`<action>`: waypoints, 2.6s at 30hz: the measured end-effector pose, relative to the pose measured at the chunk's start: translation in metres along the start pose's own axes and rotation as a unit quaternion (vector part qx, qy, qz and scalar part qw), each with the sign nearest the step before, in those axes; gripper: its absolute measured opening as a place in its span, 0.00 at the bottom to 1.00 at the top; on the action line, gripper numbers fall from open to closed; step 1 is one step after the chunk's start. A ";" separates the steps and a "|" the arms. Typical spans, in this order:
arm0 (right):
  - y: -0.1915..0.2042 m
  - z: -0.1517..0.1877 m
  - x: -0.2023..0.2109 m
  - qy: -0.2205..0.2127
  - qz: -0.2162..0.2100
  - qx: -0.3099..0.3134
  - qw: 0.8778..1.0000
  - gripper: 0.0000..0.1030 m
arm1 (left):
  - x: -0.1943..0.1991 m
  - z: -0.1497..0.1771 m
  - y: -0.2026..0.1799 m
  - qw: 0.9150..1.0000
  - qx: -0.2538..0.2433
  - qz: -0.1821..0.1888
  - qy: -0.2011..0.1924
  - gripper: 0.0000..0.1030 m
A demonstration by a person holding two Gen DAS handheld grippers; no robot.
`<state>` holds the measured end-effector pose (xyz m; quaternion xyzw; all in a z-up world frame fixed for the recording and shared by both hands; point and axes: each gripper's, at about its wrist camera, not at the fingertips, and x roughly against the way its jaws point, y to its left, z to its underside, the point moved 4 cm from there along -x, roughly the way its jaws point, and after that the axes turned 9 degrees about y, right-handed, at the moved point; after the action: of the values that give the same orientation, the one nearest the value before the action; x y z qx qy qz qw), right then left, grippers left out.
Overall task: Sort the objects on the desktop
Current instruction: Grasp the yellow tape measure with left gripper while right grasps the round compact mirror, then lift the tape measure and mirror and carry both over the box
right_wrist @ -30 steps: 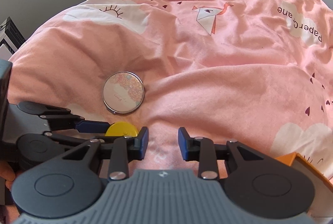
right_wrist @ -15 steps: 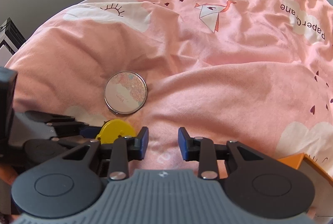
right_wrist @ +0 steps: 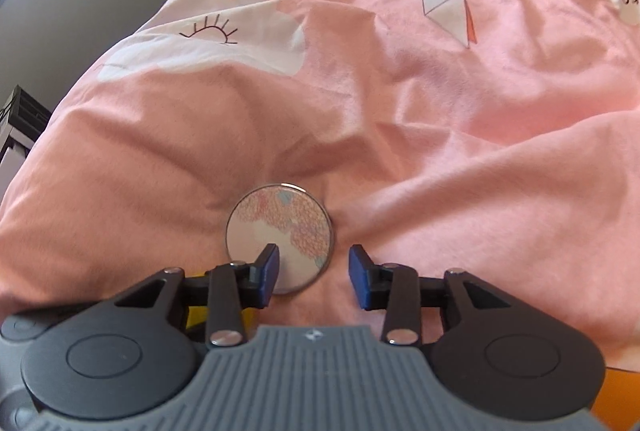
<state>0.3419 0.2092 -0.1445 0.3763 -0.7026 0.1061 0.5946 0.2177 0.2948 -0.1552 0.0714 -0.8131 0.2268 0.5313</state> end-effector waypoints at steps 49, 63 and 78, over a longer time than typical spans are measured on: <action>0.025 0.042 0.090 -0.104 -0.009 0.020 0.994 0.13 | 0.021 0.023 -0.029 0.998 -0.050 -0.016 -0.017 0.21; -0.053 0.157 0.256 -0.231 0.016 -0.059 0.971 0.13 | 0.133 0.039 -0.153 0.978 -0.158 0.114 -0.080 0.21; -0.167 0.237 0.258 -0.213 0.069 -0.207 0.952 0.13 | 0.059 0.042 -0.286 0.953 -0.253 0.163 0.025 0.21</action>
<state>0.2699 -0.1516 -0.0221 0.2091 -0.8439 -0.0838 0.4869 0.2599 0.0301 -0.0328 -0.2044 -0.8312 0.0992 0.5075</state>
